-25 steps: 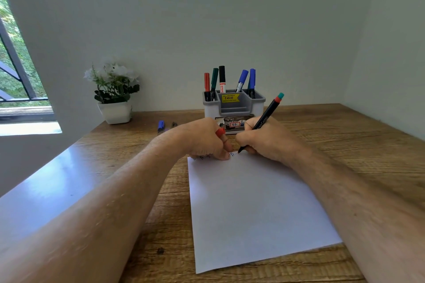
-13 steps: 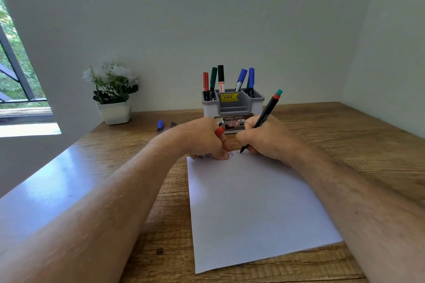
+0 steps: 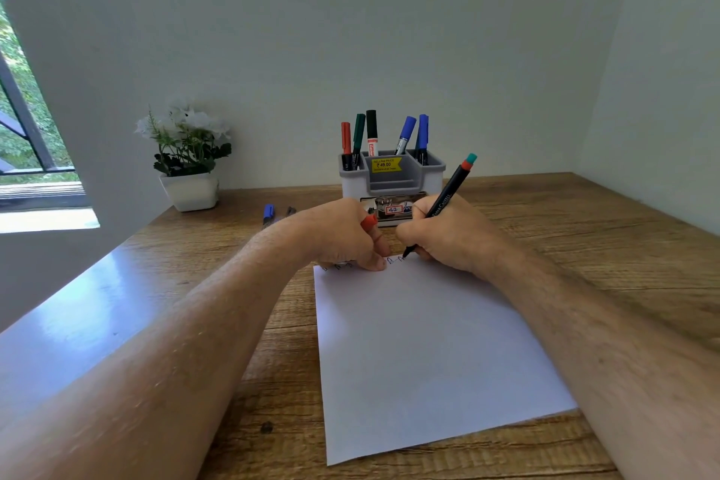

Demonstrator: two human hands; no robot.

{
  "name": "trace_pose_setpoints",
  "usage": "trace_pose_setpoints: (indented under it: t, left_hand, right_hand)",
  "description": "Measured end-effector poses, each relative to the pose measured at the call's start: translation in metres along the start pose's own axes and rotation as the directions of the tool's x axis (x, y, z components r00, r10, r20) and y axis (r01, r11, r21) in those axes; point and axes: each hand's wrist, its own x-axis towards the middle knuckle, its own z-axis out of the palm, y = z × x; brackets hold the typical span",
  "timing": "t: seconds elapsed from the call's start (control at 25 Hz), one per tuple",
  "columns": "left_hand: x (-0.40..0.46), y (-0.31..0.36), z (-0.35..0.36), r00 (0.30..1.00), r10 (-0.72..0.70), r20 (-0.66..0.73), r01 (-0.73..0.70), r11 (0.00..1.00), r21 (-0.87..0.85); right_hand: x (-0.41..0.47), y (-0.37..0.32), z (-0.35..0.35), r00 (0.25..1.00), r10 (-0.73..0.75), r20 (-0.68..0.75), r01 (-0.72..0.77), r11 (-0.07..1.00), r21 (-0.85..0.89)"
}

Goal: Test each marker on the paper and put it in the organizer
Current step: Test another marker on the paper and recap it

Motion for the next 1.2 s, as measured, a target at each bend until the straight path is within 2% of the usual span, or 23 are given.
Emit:
trace_pose_setpoints:
  t: [0.2,0.44,0.64,0.72,0.8,0.88,0.96,1.04,1.2]
  left_hand:
    - [-0.001,0.002,0.000,1.000,-0.019,0.001,0.019,1.000,0.004]
    - [-0.004,0.003,-0.001,1.000,-0.010,0.006,0.010,1.000,0.001]
    - [-0.009,0.005,-0.001,0.999,0.048,-0.007,-0.048,0.999,-0.003]
    - [-0.012,0.006,-0.004,0.996,0.072,-0.044,-0.074,0.997,-0.036]
    - [-0.016,0.005,-0.008,0.997,0.038,-0.067,-0.051,0.978,-0.204]
    - [-0.017,0.004,-0.012,0.997,-0.001,-0.073,-0.032,0.893,-0.450]
    - [-0.018,0.005,-0.014,0.992,-0.017,-0.121,-0.060,0.795,-0.603]
    - [-0.018,0.006,-0.014,0.983,-0.014,-0.182,-0.108,0.763,-0.638]
    - [-0.016,0.008,-0.013,0.948,0.035,-0.316,-0.230,0.763,-0.605]
  right_hand:
    - [0.000,0.001,0.000,0.999,0.002,0.039,-0.003,1.000,0.030]
    - [0.006,0.006,0.001,0.996,0.008,-0.094,-0.012,0.999,-0.045]
    - [0.008,0.008,-0.001,0.997,0.045,-0.068,-0.046,0.999,-0.008]
    - [0.009,0.006,-0.004,0.992,0.084,-0.097,-0.073,0.991,0.113]
    - [0.010,0.004,-0.007,0.986,0.117,-0.120,-0.080,0.957,0.277]
    - [0.010,0.001,-0.009,0.987,0.121,-0.101,-0.065,0.895,0.441]
    - [0.011,-0.002,-0.010,0.992,0.111,-0.053,-0.057,0.794,0.605]
    - [0.012,-0.004,-0.012,0.996,0.080,-0.028,-0.037,0.702,0.712]
    - [0.010,-0.007,-0.013,0.998,0.053,-0.014,-0.020,0.584,0.811]
